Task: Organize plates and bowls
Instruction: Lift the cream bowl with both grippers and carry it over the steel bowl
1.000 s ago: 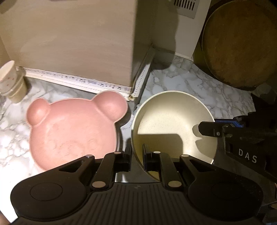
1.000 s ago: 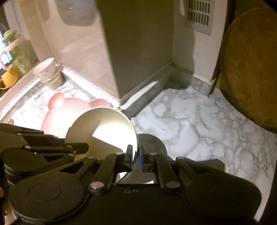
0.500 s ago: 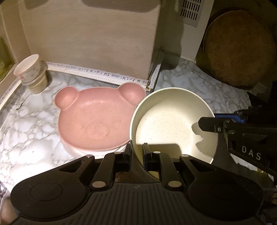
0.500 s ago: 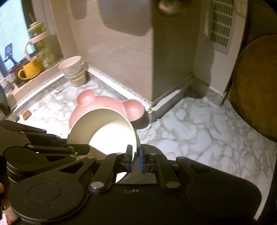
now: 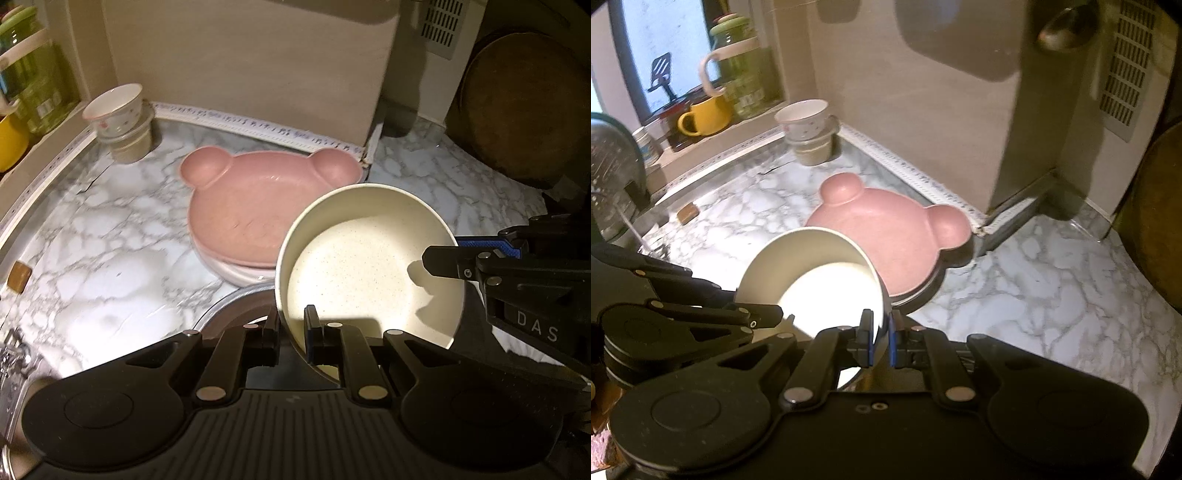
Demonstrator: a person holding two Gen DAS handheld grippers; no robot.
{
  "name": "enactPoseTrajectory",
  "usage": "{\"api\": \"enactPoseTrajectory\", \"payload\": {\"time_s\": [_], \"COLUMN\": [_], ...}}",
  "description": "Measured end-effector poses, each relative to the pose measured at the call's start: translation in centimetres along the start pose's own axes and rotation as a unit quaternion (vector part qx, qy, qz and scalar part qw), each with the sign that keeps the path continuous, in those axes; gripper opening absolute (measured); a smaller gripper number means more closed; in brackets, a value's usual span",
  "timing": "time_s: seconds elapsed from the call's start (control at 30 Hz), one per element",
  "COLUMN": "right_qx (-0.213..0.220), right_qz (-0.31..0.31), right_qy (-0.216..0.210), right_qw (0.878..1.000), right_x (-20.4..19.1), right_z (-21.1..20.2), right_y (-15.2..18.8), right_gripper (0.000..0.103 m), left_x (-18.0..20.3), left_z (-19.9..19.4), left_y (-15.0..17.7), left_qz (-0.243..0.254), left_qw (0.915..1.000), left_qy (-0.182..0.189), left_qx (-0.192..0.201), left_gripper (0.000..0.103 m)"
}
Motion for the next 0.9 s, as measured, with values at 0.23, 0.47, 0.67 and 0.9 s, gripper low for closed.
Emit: {"api": "enactPoseTrajectory", "payload": {"time_s": [0.23,0.47,0.67,0.9], "right_qx": [-0.013,-0.035,-0.051,-0.063], "right_qz": [-0.018,-0.028,-0.034,-0.042], "right_qy": [-0.012,-0.022,-0.021,-0.019], "right_qw": [1.000,0.999,0.998,0.997], "right_x": [-3.1,-5.4,-6.1,-6.6], "right_z": [0.2,1.1,1.7,2.0], "right_y": [1.1,2.4,3.4,4.3], "right_gripper": [0.009,0.010,0.010,0.012], "left_x": [-2.0,-4.0,-4.7,-4.8], "left_z": [-0.6,-0.4,0.1,1.2], "left_y": [2.1,4.0,5.0,5.9], "left_qz": [-0.010,-0.022,-0.020,-0.011], "left_qw": [0.9998,0.9993,0.9989,0.9985], "left_qy": [-0.013,-0.019,-0.018,-0.015], "left_qx": [-0.011,-0.024,-0.037,-0.051], "left_gripper": [0.011,0.011,0.011,0.012]}}
Point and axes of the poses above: each gripper's, at about its wrist camera, not at the fingertips, and z roughly the way its jaws point, x to its right, y to its underside, the point moved 8 cm from there along z, roughly the way its jaws point, and after that the axes turned 8 degrees about y, right-handed, at the moved point
